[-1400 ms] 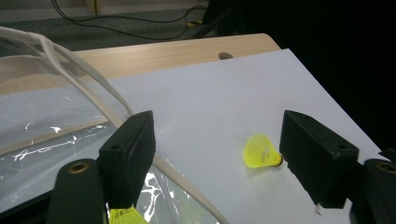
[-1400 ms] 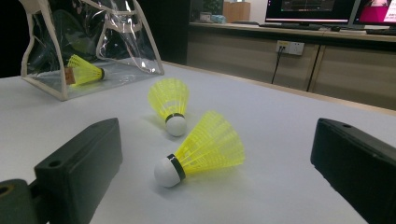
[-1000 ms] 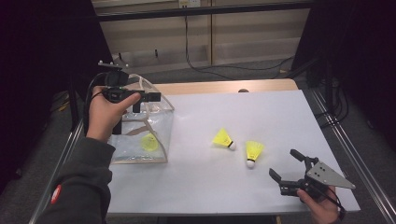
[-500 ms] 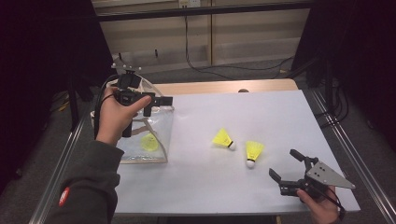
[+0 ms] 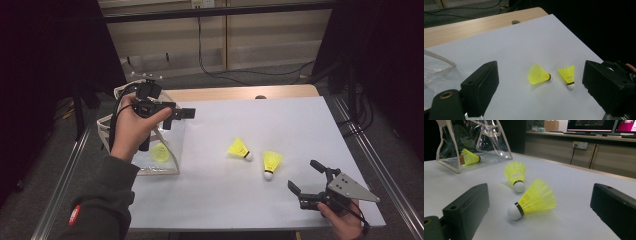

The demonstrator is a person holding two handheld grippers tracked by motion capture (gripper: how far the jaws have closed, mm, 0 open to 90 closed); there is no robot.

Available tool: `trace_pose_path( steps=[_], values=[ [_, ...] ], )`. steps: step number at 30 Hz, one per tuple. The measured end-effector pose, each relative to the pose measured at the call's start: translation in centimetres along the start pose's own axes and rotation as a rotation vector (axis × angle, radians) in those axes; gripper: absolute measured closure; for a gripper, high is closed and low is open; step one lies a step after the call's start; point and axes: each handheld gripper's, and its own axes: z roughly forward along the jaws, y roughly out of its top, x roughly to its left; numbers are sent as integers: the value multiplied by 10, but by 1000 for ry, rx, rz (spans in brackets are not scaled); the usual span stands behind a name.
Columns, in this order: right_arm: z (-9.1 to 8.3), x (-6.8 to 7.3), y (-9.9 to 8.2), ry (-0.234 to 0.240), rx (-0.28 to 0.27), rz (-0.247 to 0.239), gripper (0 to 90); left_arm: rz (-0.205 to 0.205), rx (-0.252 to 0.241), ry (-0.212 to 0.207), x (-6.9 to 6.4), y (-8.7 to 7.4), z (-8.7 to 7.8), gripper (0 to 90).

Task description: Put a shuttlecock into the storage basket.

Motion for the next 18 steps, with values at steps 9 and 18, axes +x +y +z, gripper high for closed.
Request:
trace_pose_path(
  steps=[9, 18],
  values=[
    [0, 0, 0, 1, 1, -2, 20, 21, -1, -29, -11, -4, 7, 126],
    [0, 0, 0, 1, 1, -2, 19, 39, 1, -53, -20, -10, 17, 119]
  ],
)
